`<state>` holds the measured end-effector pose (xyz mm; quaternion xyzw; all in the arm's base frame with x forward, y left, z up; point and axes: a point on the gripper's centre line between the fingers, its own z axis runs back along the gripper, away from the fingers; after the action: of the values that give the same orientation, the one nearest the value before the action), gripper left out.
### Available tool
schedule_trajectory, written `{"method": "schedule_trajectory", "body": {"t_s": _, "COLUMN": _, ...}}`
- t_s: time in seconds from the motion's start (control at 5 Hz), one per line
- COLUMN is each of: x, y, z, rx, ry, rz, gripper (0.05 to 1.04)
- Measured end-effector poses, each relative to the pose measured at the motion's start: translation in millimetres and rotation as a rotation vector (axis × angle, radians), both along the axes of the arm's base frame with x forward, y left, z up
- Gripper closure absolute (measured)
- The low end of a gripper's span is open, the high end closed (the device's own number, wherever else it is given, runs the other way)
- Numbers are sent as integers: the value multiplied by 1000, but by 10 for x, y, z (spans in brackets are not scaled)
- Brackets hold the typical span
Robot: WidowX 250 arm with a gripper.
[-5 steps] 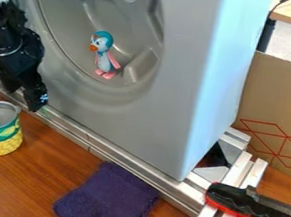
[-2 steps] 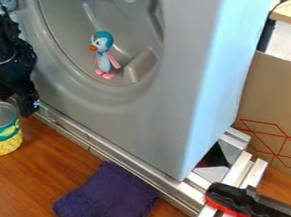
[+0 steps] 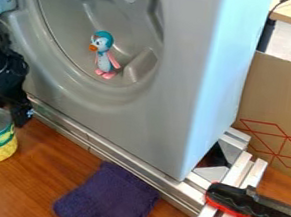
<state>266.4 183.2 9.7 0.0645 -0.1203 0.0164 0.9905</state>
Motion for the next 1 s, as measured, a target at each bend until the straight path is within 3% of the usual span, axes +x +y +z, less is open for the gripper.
{"method": "schedule_trajectory", "body": {"t_s": 0.2, "x": -167, "y": -126, "z": -114, "rx": -45, "ry": 32, "rz": 56, "gripper": 83}}
{"method": "schedule_trajectory", "body": {"t_s": 0.6, "x": -370, "y": -307, "z": 59, "rx": -76, "ry": 11, "rz": 128, "gripper": 83}}
{"method": "schedule_trajectory", "body": {"t_s": 1.0, "x": -386, "y": -303, "z": 248, "rx": -105, "ry": 4, "rz": 158, "gripper": 83}}
